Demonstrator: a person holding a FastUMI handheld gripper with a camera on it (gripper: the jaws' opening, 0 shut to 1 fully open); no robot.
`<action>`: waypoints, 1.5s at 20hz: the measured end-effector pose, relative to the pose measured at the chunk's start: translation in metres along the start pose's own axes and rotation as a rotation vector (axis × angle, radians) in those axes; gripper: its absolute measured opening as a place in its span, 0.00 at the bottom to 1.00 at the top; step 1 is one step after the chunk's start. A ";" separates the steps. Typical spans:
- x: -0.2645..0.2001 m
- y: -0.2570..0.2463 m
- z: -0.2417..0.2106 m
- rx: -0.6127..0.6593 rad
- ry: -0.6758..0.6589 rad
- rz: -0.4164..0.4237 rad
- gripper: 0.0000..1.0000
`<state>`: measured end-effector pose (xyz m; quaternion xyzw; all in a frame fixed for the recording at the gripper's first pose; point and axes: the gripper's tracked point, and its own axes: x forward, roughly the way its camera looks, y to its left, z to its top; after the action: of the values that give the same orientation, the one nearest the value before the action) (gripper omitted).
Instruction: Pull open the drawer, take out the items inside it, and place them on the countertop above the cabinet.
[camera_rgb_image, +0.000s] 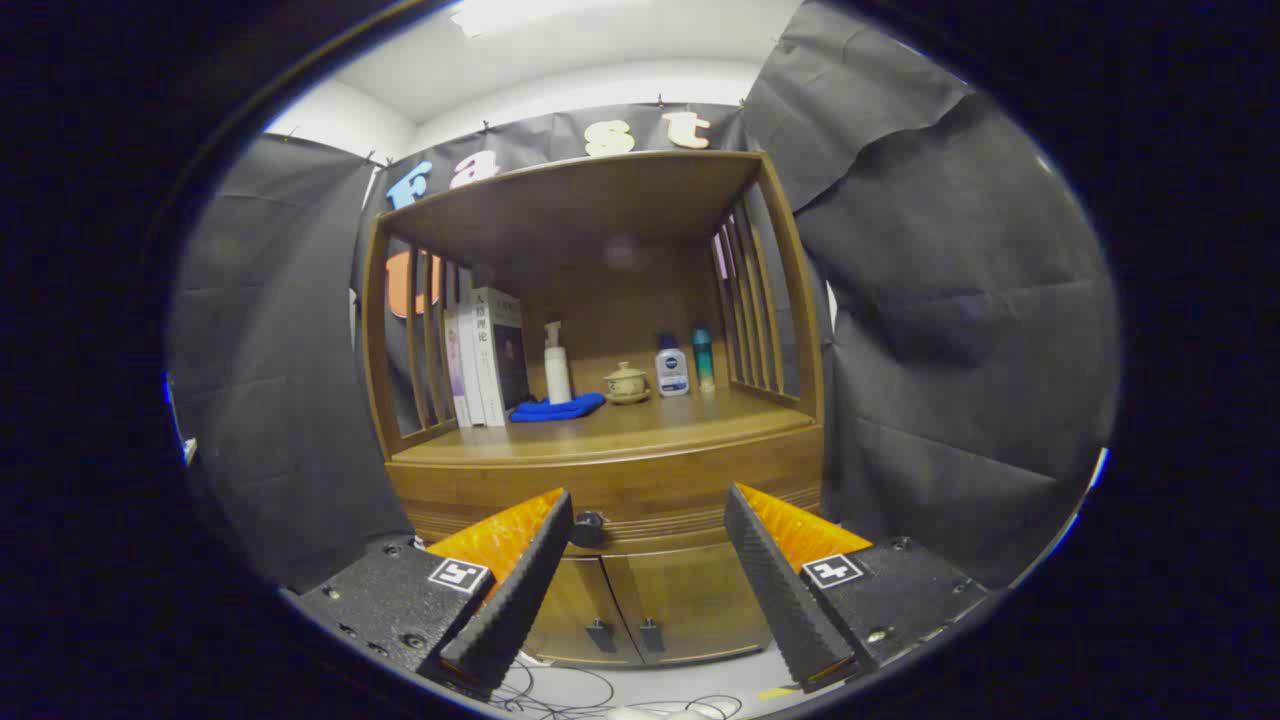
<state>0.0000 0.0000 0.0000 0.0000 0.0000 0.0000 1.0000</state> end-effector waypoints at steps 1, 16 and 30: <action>0.003 -0.002 -0.003 0.004 0.007 0.002 0.99; 0.009 0.001 -0.003 0.004 -0.008 0.029 0.99; 0.091 0.024 -0.051 -0.081 0.020 0.012 0.99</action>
<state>0.0906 0.0235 -0.0514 -0.0406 0.0099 0.0059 0.9991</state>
